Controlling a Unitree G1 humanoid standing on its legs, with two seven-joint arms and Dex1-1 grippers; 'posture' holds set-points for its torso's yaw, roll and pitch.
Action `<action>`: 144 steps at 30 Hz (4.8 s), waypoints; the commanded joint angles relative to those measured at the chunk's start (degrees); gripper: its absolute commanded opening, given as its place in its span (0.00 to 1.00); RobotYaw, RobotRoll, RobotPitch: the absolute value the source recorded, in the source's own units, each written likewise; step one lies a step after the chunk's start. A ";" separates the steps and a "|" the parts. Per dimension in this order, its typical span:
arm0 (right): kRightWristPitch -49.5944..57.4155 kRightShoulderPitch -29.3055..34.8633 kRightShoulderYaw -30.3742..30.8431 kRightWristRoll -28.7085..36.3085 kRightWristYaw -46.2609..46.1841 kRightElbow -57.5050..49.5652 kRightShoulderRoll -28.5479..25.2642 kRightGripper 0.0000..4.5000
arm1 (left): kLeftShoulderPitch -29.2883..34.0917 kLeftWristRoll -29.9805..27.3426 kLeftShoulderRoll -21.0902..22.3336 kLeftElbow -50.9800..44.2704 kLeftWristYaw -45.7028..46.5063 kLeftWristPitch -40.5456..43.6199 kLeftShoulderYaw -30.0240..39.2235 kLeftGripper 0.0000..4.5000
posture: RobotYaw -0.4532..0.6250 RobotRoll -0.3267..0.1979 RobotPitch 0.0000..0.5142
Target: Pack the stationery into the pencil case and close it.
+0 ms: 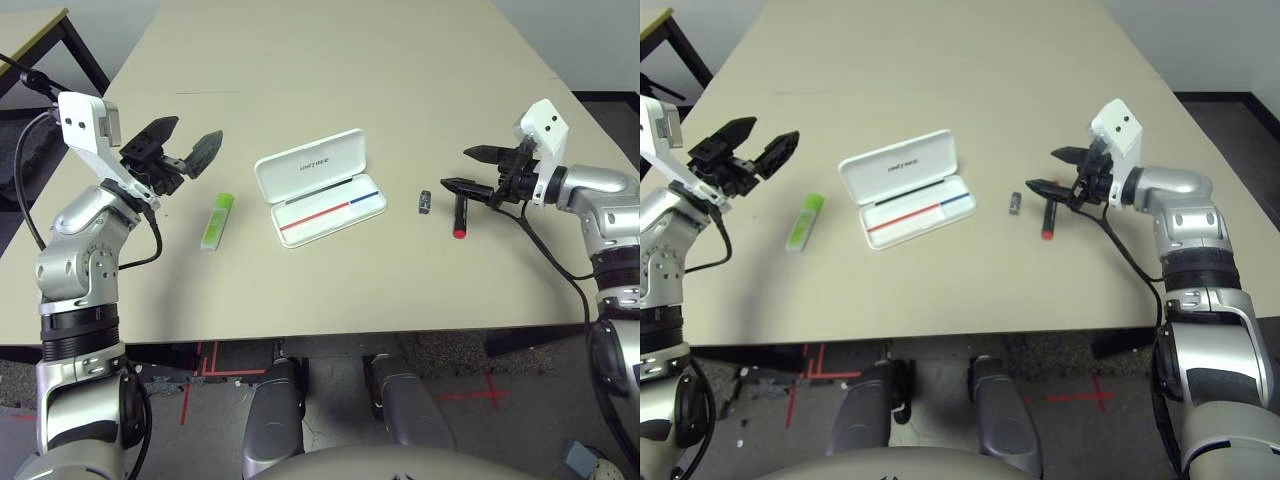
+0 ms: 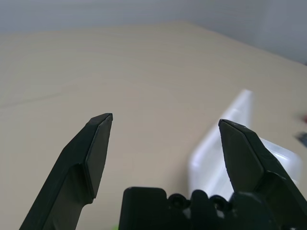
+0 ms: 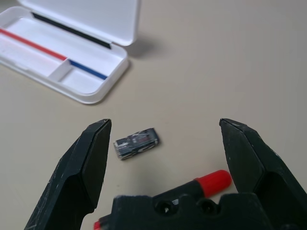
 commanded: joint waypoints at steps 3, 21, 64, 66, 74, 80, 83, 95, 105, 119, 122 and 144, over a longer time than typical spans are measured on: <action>0.60 0.53 1.06 -0.35 0.88 -0.91 -1.14 1.00 | 2.31 -4.87 4.68 -9.03 -5.32 8.23 -3.19 0.99 | 0.37 0.62 0.33; -0.53 -0.82 3.74 -1.34 1.50 -0.46 -0.62 1.00 | 2.45 6.21 6.85 -11.03 -13.25 7.26 -26.84 0.99 | 0.38 0.62 0.33; 18.09 6.84 6.24 6.42 11.89 -22.36 -7.12 1.00 | -2.68 20.50 2.24 3.01 -21.38 2.50 -36.52 0.01 | 0.35 0.62 0.37; 18.84 7.44 6.53 6.60 12.02 -23.37 -7.49 1.00 | -2.88 21.01 2.73 2.68 -22.09 1.53 -36.61 0.01 | 0.35 0.62 0.37; 18.99 8.87 8.62 6.22 12.80 -24.59 -8.02 1.00 | -0.65 22.15 8.83 -0.65 -29.85 -7.31 -36.72 0.01 | 0.37 0.62 0.37; 18.51 8.78 10.45 5.85 12.80 -24.59 -7.31 1.00 | -0.33 22.21 10.73 0.71 -33.79 -12.35 -36.06 0.01 | 0.37 0.62 0.36; 18.01 8.53 11.28 5.68 12.52 -24.14 -6.77 1.00 | -0.02 22.83 10.90 1.41 -34.72 -14.06 -36.06 0.01 | 0.38 0.62 0.36; 17.06 8.39 12.64 5.24 12.03 -23.32 -6.09 1.00 | 0.61 24.53 10.43 3.92 -35.26 -17.28 -35.92 0.01 | 0.38 0.62 0.37; 15.79 7.21 12.24 4.98 12.25 -21.29 -5.42 1.00 | 2.70 20.27 11.90 -2.93 -35.96 -11.71 -32.74 0.49 | 0.39 0.62 0.37; 17.32 3.77 3.19 9.24 -0.32 -20.54 0.62 1.00 | 0.13 7.88 14.94 -15.15 -34.45 -0.24 -21.27 1.00 | 0.38 0.62 0.35; 18.23 0.42 -1.43 7.43 -14.04 -18.25 6.03 1.00 | -0.46 7.41 14.69 -14.77 -34.05 0.17 -21.15 1.00 | 0.38 0.62 0.35; 52.00 7.25 -11.43 3.43 -54.98 -30.46 15.71 1.00 | -2.84 10.65 13.22 -9.85 -34.53 -4.97 -26.54 1.00 | 0.31 0.62 0.37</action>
